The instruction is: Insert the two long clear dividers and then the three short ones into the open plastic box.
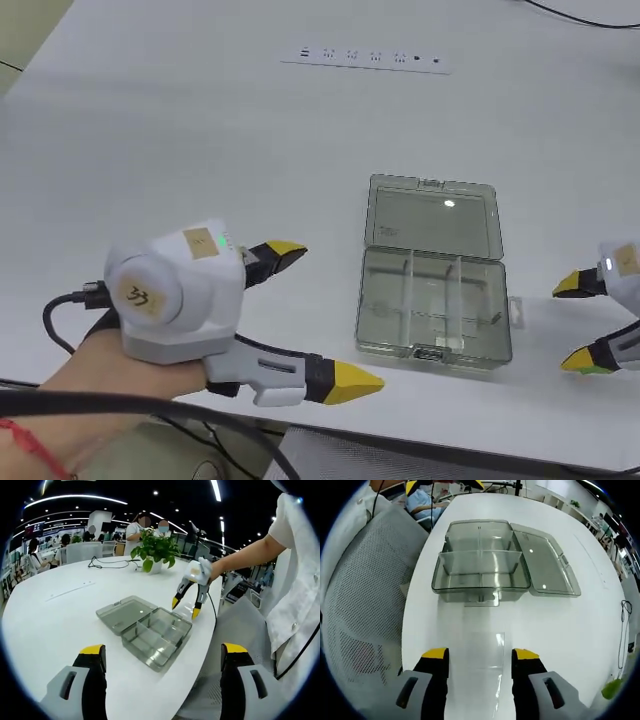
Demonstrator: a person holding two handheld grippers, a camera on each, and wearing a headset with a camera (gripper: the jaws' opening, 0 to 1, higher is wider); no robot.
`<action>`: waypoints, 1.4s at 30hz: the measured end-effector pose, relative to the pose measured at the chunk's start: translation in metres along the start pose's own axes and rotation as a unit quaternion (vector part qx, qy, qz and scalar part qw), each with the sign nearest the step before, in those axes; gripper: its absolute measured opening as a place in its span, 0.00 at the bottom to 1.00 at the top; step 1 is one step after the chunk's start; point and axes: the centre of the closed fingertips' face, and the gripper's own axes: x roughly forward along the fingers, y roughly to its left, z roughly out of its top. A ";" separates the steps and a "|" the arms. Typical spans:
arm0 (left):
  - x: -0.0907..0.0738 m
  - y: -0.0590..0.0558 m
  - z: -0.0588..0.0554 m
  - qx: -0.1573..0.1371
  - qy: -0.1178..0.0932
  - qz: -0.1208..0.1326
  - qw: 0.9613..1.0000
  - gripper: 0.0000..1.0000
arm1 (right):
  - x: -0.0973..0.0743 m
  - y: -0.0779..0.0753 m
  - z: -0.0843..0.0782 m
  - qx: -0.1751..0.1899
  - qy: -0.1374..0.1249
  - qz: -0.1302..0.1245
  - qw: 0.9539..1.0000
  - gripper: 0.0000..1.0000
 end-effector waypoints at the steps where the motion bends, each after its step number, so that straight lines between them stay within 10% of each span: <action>1: 0.000 0.000 0.000 0.000 0.000 0.000 1.000 0.97 | 0.001 0.000 -0.001 0.000 0.002 0.002 1.000 0.50; 26: 0.000 0.000 0.004 -0.003 -0.007 -0.002 1.000 0.97 | 0.006 -0.004 -0.004 -0.024 0.026 -0.010 0.999 0.33; 42: -0.001 -0.003 0.012 0.009 -0.010 -0.006 1.000 0.96 | -0.020 -0.001 0.016 -0.003 -0.013 -0.052 0.999 0.33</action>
